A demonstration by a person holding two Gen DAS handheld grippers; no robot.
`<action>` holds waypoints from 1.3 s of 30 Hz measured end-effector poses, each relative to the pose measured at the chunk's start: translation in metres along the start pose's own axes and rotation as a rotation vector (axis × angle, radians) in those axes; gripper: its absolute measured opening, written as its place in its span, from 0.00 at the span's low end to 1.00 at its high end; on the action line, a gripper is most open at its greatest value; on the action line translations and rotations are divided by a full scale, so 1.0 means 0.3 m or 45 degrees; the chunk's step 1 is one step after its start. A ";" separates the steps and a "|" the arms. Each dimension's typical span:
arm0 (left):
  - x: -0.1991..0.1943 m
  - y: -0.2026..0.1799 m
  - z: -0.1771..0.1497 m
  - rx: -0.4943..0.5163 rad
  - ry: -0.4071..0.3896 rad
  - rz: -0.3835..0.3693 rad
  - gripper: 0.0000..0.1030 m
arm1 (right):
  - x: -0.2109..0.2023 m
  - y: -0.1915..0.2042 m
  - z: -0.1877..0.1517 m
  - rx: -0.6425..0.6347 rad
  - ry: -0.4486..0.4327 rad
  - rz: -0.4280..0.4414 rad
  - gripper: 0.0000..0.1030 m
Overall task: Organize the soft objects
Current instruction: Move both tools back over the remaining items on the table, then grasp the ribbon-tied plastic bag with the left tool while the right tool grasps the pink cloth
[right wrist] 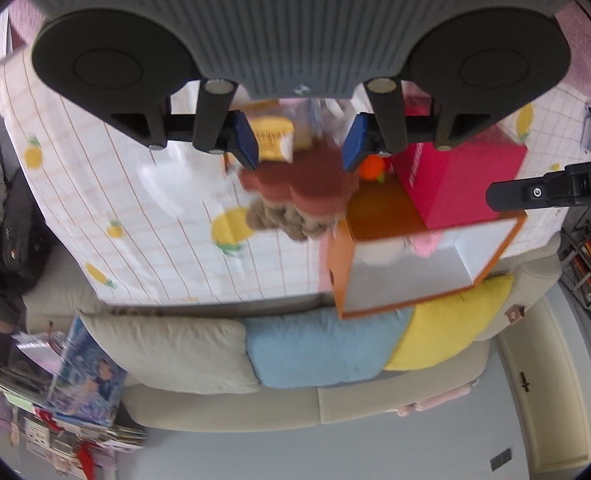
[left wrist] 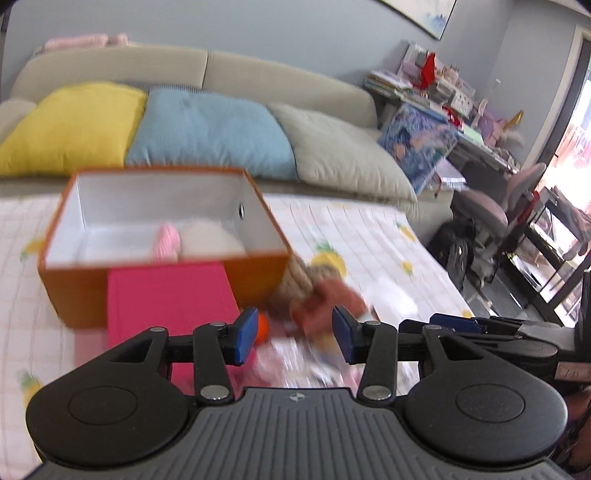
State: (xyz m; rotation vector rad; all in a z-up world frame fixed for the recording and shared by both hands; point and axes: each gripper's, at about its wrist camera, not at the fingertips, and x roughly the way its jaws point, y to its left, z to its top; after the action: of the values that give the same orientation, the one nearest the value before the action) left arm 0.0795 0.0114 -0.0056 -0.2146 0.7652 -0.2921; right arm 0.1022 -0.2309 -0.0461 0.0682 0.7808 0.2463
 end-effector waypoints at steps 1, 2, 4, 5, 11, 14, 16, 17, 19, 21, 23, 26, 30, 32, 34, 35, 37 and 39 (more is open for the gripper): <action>0.012 -0.007 -0.023 -0.007 0.025 -0.003 0.56 | 0.001 -0.004 -0.033 0.001 0.014 -0.025 0.49; 0.026 -0.018 -0.044 -0.009 0.047 -0.003 0.58 | 0.004 -0.006 -0.055 0.002 0.028 -0.043 0.49; 0.062 -0.036 -0.082 0.002 0.097 0.006 0.60 | 0.017 -0.020 -0.100 0.022 0.055 -0.076 0.48; 0.079 -0.043 -0.103 0.014 0.118 0.012 0.62 | 0.021 -0.032 -0.120 0.034 0.065 -0.091 0.48; 0.182 -0.100 -0.169 0.102 0.168 0.109 0.70 | 0.034 -0.061 -0.151 0.073 0.034 -0.151 0.48; 0.230 -0.129 -0.199 0.143 0.194 0.144 0.71 | 0.043 -0.084 -0.158 0.106 0.044 -0.160 0.48; 0.259 -0.142 -0.214 0.171 0.203 0.170 0.73 | 0.055 -0.100 -0.165 0.131 0.063 -0.161 0.48; 0.273 -0.150 -0.222 0.196 0.208 0.195 0.75 | 0.061 -0.107 -0.168 0.144 0.072 -0.159 0.48; 0.303 -0.167 -0.231 0.253 0.226 0.238 0.75 | 0.069 -0.115 -0.170 0.163 0.081 -0.152 0.48; 0.333 -0.182 -0.238 0.312 0.264 0.250 0.76 | 0.075 -0.117 -0.172 0.168 0.081 -0.141 0.48; 0.363 -0.199 -0.247 0.372 0.314 0.294 0.76 | 0.083 -0.116 -0.174 0.166 0.082 -0.136 0.48; 0.384 -0.211 -0.258 0.414 0.342 0.326 0.76 | 0.097 -0.120 -0.175 0.173 0.092 -0.125 0.48; 0.406 -0.225 -0.282 0.519 0.355 0.380 0.76 | 0.116 -0.123 -0.171 0.172 0.104 -0.105 0.48; 0.418 -0.237 -0.294 0.571 0.363 0.395 0.78 | 0.131 -0.117 -0.169 0.159 0.113 -0.094 0.48; 0.430 -0.239 -0.300 0.592 0.370 0.403 0.79 | 0.148 -0.109 -0.166 0.137 0.118 -0.090 0.49; 0.434 -0.240 -0.304 0.601 0.378 0.405 0.77 | 0.156 -0.106 -0.163 0.127 0.119 -0.089 0.49; 0.443 -0.234 -0.307 0.616 0.384 0.419 0.74 | 0.175 -0.104 -0.152 0.107 0.115 -0.094 0.50; 0.441 -0.223 -0.303 0.609 0.377 0.418 0.67 | 0.193 -0.109 -0.140 0.067 0.099 -0.127 0.51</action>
State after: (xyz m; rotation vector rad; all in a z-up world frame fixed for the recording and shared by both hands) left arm 0.0936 -0.1035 -0.1354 0.4118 0.9831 -0.1886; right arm 0.1185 -0.2497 -0.1208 0.0698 0.8654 0.1344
